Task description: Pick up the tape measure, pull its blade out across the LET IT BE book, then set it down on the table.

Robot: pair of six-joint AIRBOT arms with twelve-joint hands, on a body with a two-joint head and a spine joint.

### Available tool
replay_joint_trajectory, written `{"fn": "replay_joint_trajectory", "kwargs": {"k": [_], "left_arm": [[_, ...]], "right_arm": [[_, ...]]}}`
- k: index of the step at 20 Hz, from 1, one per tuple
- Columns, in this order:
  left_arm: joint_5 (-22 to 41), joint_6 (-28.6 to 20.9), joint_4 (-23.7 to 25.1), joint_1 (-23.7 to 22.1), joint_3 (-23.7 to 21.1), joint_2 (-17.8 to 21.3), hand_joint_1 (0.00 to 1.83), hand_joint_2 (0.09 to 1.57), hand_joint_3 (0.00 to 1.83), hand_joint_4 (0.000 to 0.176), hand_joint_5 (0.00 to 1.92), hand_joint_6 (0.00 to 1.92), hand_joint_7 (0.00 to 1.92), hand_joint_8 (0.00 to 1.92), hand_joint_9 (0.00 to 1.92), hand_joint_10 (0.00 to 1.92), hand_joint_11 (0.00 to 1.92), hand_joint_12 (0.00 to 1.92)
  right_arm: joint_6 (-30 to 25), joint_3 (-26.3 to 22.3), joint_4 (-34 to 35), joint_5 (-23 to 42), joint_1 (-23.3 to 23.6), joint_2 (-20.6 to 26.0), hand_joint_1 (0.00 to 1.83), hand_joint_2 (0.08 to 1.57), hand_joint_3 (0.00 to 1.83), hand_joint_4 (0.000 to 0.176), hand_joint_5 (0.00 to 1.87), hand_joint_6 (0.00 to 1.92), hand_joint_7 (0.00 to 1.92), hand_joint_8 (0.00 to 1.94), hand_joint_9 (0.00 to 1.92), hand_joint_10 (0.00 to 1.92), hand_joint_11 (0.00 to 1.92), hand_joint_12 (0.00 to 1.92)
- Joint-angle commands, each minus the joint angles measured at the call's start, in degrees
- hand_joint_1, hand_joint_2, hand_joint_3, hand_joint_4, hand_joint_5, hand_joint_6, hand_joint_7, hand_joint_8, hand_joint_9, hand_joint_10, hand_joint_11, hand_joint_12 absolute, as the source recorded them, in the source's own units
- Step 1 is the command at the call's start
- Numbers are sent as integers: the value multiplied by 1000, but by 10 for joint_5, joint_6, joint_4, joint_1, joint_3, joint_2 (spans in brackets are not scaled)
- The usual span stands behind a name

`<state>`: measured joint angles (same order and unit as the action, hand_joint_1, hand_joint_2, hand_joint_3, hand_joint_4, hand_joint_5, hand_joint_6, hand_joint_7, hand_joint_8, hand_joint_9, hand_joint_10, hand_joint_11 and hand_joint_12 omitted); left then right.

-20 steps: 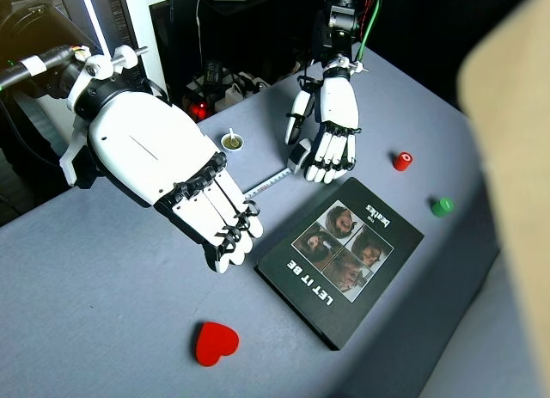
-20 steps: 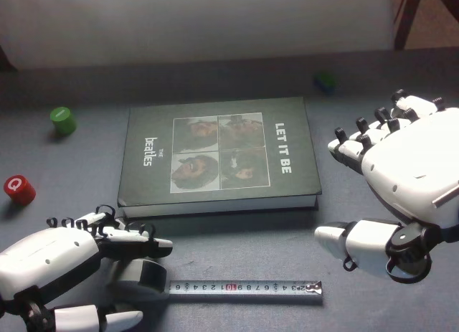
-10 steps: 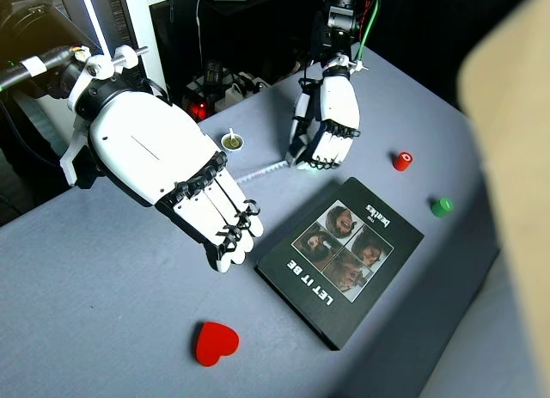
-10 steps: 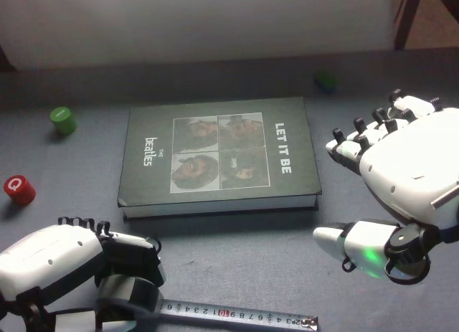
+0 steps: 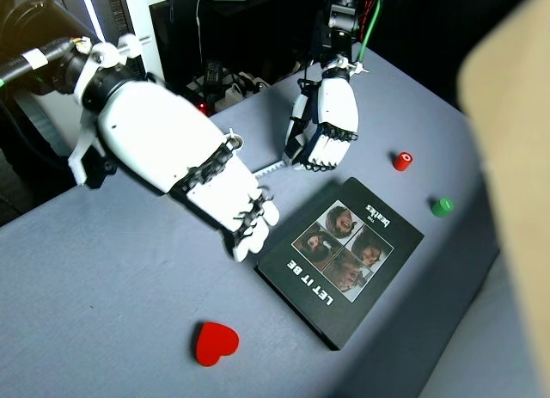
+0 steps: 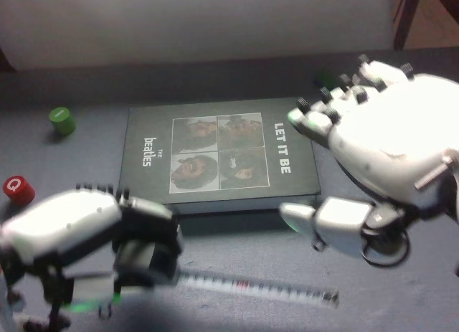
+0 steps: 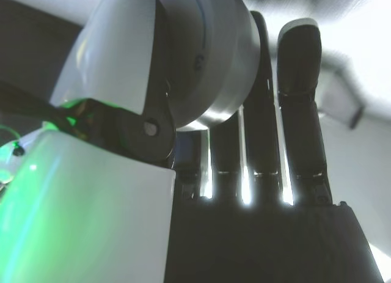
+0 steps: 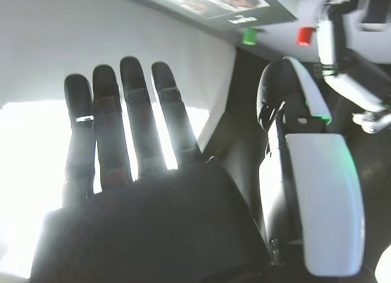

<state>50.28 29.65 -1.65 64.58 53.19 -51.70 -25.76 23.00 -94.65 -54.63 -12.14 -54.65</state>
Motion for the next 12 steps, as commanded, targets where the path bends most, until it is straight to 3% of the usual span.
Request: {"fn": "replay_joint_trajectory", "kwargs": {"k": [1,3,6,10,12], "left_arm": [[40,-10,-2,-14,-4,9,1355,1184,0,0,791,1076,824,1233,819,1469,691,1511],[-8,-10,-3,-54,-20,31,1355,1183,0,0,794,1072,826,1230,821,1465,690,1509],[-89,-10,-11,-124,-35,64,1358,1178,0,0,799,1058,845,1212,822,1457,702,1501],[-194,2,-20,-227,-12,69,1358,1179,0,0,784,1067,863,1201,811,1466,707,1499],[-245,21,-50,-274,5,66,1358,1179,0,0,776,1071,865,1200,813,1460,707,1497]], "right_arm": [[0,0,-52,-5,14,0,99,1174,1,3,270,7,334,2,298,3,0,884],[6,6,-40,17,38,-10,110,1170,0,3,267,5,332,1,295,1,0,880],[43,40,17,12,69,-49,388,1088,0,0,303,11,347,4,300,2,0,894],[56,85,51,8,82,-88,591,1047,0,0,397,12,422,8,366,10,0,965],[85,96,66,-5,82,-105,673,1083,4,0,461,14,488,7,452,19,76,988]]}}
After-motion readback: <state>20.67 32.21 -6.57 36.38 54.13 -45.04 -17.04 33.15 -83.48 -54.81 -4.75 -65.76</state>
